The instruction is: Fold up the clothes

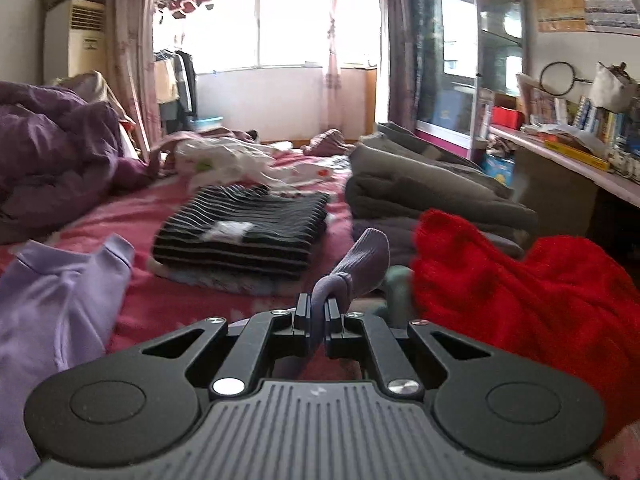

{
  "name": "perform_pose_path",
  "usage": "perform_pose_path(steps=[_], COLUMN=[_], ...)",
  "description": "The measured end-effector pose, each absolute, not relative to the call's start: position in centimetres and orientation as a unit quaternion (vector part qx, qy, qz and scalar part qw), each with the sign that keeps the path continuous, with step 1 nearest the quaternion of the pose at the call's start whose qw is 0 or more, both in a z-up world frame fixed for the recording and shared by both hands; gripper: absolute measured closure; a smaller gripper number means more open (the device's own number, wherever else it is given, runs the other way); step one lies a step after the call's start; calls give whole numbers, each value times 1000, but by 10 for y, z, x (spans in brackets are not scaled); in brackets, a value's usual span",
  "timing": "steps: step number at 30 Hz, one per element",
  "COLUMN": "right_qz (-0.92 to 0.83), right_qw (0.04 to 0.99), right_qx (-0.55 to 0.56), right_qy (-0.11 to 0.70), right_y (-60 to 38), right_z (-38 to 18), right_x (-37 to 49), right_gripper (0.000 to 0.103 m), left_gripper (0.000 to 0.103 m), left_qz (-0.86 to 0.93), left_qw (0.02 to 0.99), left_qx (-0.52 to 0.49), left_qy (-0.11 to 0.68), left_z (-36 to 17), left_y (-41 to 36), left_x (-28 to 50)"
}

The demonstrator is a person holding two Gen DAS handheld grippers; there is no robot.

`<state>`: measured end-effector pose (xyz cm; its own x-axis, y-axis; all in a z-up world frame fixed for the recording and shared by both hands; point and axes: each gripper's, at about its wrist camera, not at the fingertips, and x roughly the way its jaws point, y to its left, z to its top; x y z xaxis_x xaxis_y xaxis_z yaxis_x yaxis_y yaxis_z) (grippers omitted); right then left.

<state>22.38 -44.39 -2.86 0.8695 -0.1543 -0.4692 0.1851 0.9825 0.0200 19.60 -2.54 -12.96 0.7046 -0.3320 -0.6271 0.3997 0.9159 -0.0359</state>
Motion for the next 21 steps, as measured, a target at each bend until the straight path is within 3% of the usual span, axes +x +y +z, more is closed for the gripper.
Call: perform_pose_path(steps=[5,18,20,21], right_qz=[-100,-151,-156,-158], right_qw=[963,919,913,910], right_qx=[6,-190,-200,-204], right_qy=[250,311,321,325], right_y=[-450,-433,-425,-421], right_z=[-34,-67,-68,-68], right_x=[213,206,212,215], right_gripper=[97,100,96,85], left_gripper=[7,7,7,7], left_qz=[-199,-199,-199,-199], left_qw=[922,921,921,921], left_qx=[52,53,55,55], left_qy=[329,329,329,329], left_z=[-130,-130,-128,-127], left_y=[-25,-27,-26,-25], left_x=[196,195,194,193])
